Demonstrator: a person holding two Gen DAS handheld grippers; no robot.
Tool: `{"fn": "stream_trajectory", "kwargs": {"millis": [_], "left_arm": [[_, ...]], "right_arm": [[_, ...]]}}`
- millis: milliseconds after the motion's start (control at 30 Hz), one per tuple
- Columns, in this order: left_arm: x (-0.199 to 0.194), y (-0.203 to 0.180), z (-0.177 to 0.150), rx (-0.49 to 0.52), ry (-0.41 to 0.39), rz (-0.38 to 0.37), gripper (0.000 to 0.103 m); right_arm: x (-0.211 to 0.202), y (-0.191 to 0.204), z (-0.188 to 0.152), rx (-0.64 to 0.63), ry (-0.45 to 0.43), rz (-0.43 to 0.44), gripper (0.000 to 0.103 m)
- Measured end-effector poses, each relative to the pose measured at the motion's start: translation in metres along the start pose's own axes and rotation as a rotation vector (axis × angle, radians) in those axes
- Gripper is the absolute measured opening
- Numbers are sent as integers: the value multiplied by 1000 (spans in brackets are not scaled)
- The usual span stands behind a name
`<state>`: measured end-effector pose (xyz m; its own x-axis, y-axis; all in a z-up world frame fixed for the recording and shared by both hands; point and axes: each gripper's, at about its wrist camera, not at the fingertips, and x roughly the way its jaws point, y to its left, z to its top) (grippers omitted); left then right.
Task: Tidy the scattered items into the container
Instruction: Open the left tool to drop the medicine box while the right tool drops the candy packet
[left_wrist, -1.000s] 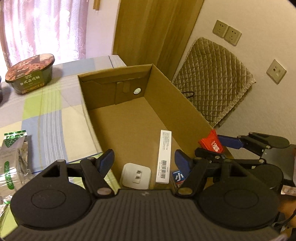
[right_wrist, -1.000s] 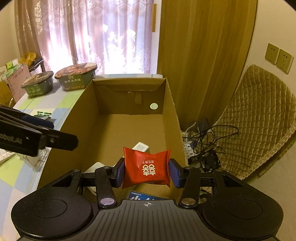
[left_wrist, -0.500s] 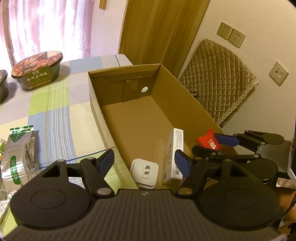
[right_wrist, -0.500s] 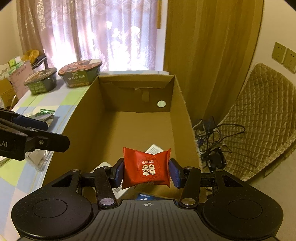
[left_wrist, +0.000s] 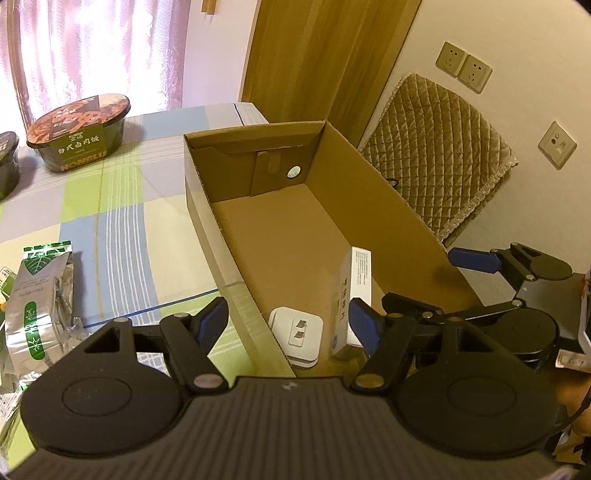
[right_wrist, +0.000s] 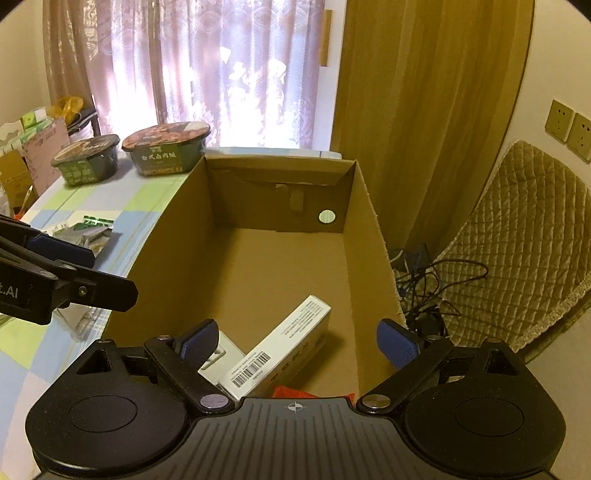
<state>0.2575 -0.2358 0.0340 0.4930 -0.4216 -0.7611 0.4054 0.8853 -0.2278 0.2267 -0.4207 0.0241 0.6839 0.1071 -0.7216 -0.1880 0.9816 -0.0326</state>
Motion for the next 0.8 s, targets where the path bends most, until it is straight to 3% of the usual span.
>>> {"fn": "stream_trajectory", "kwargs": {"millis": [300,800], "left_arm": [[-9,5,-3,-3,-10,7,69],[-53,29,-29,9,-42,47,101]], "right_arm": [[-6,4,0,-7,-4,-11,98],[-33,25,3,4,-15,-10,98]]}}
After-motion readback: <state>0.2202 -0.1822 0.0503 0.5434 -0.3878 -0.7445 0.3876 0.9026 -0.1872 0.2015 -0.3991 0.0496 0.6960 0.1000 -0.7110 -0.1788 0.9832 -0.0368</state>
